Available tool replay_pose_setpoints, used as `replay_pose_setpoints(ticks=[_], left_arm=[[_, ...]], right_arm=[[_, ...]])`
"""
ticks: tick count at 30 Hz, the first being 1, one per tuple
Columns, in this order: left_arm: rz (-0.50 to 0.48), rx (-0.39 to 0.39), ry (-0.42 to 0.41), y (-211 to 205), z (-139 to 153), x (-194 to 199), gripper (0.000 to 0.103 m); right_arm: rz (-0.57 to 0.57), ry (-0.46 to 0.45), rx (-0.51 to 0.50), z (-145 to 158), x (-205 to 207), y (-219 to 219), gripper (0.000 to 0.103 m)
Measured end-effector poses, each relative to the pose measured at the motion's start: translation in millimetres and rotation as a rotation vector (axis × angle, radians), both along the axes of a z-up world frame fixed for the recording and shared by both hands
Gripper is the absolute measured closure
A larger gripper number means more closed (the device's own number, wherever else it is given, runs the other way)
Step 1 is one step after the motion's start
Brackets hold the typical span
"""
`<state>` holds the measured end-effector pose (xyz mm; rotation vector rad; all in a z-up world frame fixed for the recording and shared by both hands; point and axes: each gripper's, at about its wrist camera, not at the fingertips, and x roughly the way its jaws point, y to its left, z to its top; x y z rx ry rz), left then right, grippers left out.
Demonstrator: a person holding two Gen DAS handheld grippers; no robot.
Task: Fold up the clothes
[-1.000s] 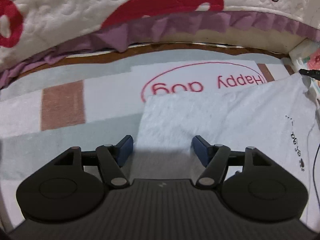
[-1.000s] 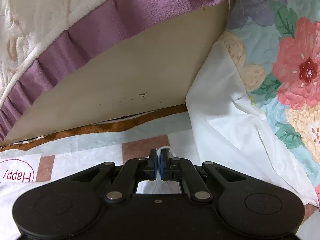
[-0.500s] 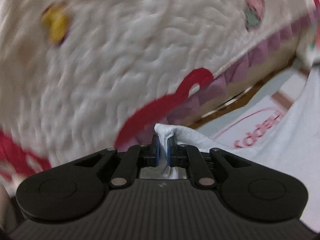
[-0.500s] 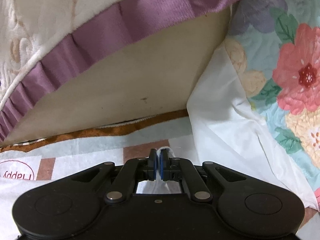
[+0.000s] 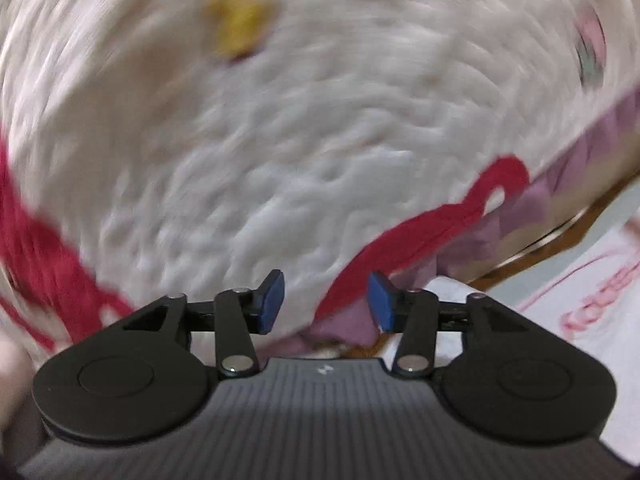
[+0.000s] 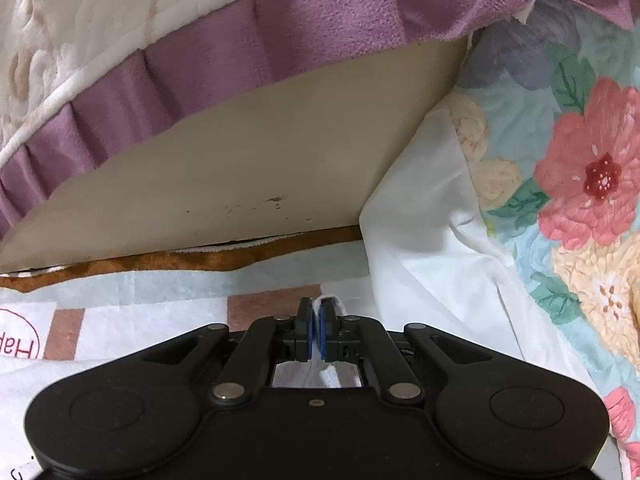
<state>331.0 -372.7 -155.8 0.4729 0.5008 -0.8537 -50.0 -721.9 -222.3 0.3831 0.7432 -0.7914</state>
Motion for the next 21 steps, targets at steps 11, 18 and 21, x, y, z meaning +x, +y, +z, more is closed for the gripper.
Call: replay_pose_setpoints(ticks=[11, 18, 21], left_arm=[[-0.128, 0.067, 0.581, 38.2, -49.0, 20.1, 0.036], [0.019, 0.036, 0.413, 20.0, -51.2, 29.2, 0.095], [0.101, -0.07, 0.392, 25.3, -35.1, 39.0, 0.1]], right_arm=[[-0.028, 0.007, -0.009, -5.8, 0.9, 5.3, 0.099], [-0.023, 0.014, -0.036, -6.6, 1.8, 9.5, 0.099], [-0.008, -0.005, -0.065, -3.7, -0.5, 10.9, 0.1]])
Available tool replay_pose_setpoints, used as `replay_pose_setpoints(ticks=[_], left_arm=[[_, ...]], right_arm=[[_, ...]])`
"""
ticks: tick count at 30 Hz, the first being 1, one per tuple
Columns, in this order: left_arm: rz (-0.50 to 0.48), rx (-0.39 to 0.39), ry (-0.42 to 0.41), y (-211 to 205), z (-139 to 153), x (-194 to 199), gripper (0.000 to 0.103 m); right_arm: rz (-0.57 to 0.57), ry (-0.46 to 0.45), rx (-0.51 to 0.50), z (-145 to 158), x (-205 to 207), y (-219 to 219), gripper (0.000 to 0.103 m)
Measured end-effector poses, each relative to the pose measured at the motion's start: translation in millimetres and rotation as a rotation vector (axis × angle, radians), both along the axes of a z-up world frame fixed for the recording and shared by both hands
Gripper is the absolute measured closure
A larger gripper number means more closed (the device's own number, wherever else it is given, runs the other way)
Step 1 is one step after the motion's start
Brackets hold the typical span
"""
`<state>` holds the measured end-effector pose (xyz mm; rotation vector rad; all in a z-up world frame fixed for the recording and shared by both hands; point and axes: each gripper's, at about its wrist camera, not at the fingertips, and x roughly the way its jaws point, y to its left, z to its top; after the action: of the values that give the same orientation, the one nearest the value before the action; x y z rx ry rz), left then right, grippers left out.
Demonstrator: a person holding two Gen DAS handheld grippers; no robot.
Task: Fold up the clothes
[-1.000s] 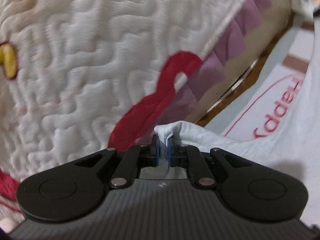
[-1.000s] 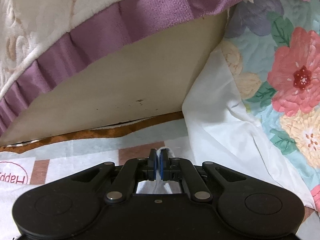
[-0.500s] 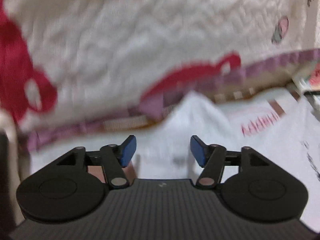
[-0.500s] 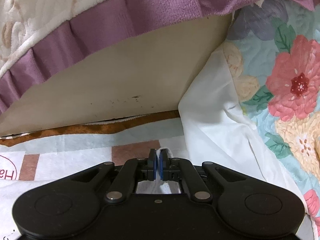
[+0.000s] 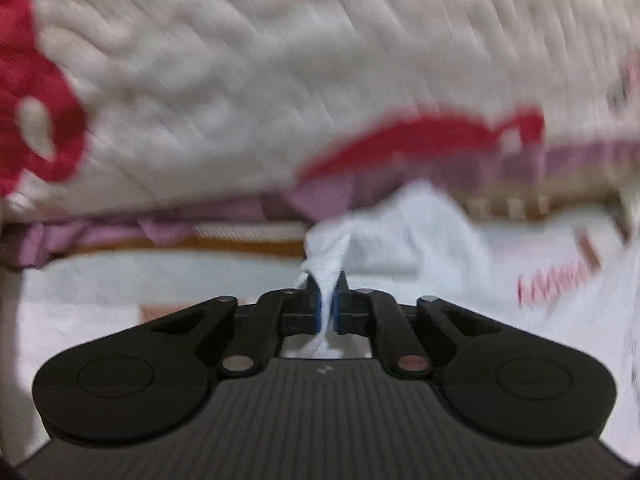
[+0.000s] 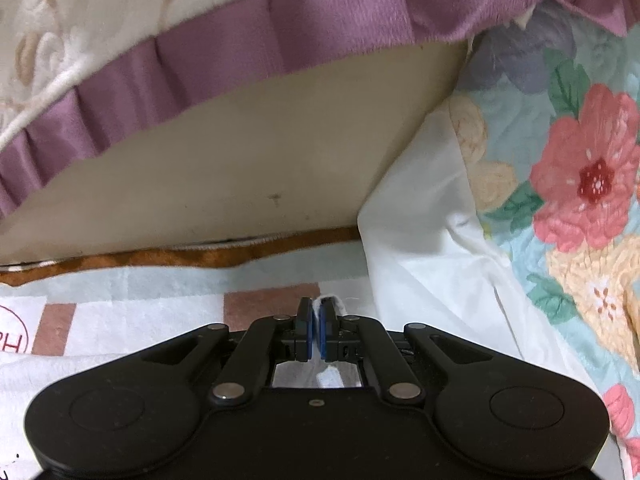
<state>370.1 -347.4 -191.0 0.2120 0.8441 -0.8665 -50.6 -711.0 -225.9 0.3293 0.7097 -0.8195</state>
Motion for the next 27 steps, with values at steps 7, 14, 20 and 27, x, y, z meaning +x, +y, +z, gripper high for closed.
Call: replay_pose_setpoints(ticks=[7, 14, 20, 27], left_arm=[[0.144, 0.115, -0.284, 17.9, 3.5, -6.5, 0.093], [0.095, -0.019, -0.007, 121.0, 34.9, -44.4, 0.051], [0.08, 0.022, 0.086, 198.2, 24.5, -102.2, 0.044], [0.193, -0.211, 0.254, 228.1, -20.8, -101.6, 0.044]], right_arm=[[-0.038, 0.097, -0.002, -3.6, 4.6, -5.2, 0.101], [-0.278, 0.058, -0.025, 10.3, -15.1, -5.4, 0.08], [-0.221, -0.06, 0.036, 10.4, -51.5, 36.9, 0.077], [-0.175, -0.146, 0.148, -4.7, -89.6, 93.8, 0.072]])
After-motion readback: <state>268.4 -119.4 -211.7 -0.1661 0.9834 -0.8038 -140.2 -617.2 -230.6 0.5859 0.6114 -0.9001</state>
